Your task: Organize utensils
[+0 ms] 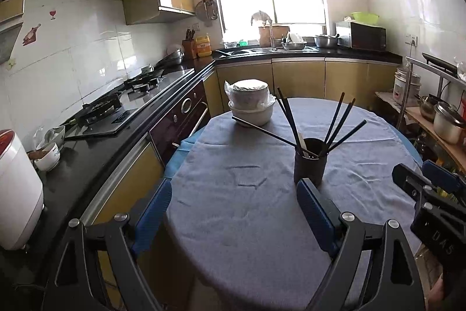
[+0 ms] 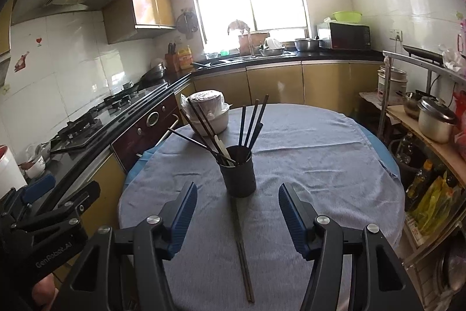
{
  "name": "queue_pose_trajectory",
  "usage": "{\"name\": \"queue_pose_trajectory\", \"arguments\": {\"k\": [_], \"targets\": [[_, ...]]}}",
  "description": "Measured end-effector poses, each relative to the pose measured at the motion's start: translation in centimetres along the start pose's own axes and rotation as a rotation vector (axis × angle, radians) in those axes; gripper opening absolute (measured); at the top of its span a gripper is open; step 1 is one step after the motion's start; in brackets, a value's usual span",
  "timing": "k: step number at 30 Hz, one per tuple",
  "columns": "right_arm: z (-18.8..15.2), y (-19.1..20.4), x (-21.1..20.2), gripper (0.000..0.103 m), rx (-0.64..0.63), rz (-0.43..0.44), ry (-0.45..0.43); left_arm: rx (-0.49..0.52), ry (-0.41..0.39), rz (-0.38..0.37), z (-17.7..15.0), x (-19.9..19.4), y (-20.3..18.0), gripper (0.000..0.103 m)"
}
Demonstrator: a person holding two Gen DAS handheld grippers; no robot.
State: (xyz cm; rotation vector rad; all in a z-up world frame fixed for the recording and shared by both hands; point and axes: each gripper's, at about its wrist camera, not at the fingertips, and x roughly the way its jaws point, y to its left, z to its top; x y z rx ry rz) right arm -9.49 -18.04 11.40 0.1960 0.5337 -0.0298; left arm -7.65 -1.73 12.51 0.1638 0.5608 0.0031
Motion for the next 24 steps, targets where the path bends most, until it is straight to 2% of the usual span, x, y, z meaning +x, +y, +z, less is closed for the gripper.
{"name": "queue_pose_trajectory", "arguments": {"k": [8, 16, 24], "targets": [[0.4, 0.0, 1.5, 0.061, -0.029, -0.002, -0.005, 0.017, 0.014, 0.007, 0.6, 1.2, -0.5, 0.088], [0.9, 0.1, 0.4, 0.062, -0.061, -0.023, -0.066, 0.024, 0.001, -0.001, 0.9, 0.7, -0.8, 0.088], [0.5, 0.1, 0.4, 0.062, -0.059, -0.028, -0.053, 0.014, -0.001, -0.026, 0.9, 0.4, -0.7, 0.088]]}}
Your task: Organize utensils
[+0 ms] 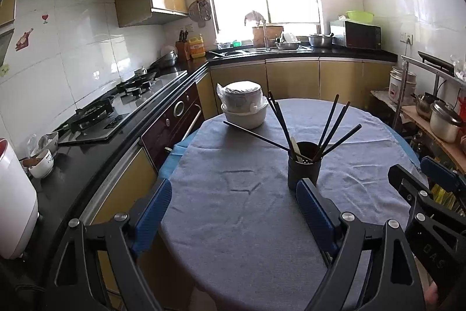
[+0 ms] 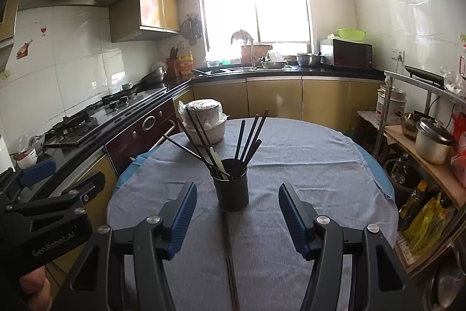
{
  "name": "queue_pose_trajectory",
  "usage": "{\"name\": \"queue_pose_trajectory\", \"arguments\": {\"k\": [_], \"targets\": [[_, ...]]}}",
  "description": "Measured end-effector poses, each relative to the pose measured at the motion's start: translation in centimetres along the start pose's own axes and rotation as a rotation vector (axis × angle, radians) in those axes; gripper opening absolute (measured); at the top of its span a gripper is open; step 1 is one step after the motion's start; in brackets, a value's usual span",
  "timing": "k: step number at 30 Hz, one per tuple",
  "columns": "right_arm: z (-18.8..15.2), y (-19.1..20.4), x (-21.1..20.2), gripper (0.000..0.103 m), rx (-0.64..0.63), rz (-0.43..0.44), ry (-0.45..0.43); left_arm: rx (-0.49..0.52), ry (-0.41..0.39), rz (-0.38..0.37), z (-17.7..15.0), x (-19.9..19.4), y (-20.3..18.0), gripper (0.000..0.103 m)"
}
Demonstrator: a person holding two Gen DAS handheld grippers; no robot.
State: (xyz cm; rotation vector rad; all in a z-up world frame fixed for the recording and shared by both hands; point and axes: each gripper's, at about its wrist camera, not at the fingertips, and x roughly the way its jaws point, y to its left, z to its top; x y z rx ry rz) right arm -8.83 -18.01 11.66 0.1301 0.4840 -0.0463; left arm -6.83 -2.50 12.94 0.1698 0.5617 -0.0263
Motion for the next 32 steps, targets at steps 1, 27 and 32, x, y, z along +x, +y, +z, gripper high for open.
{"name": "queue_pose_trajectory", "arguments": {"k": [1, 27, 32], "targets": [[0.0, 0.0, 0.0, 0.062, -0.001, 0.0, -0.001, -0.002, 0.0, -0.003, 0.0, 0.0, 0.0, 0.088], [0.7, 2.0, 3.3, 0.062, -0.014, 0.017, 0.019, -0.015, 0.017, -0.018, 0.5, 2.4, 1.3, 0.088], [0.2, 1.7, 4.6, 0.062, -0.003, 0.027, 0.034, -0.009, 0.022, -0.028, 0.5, 4.2, 1.4, 0.088]]}}
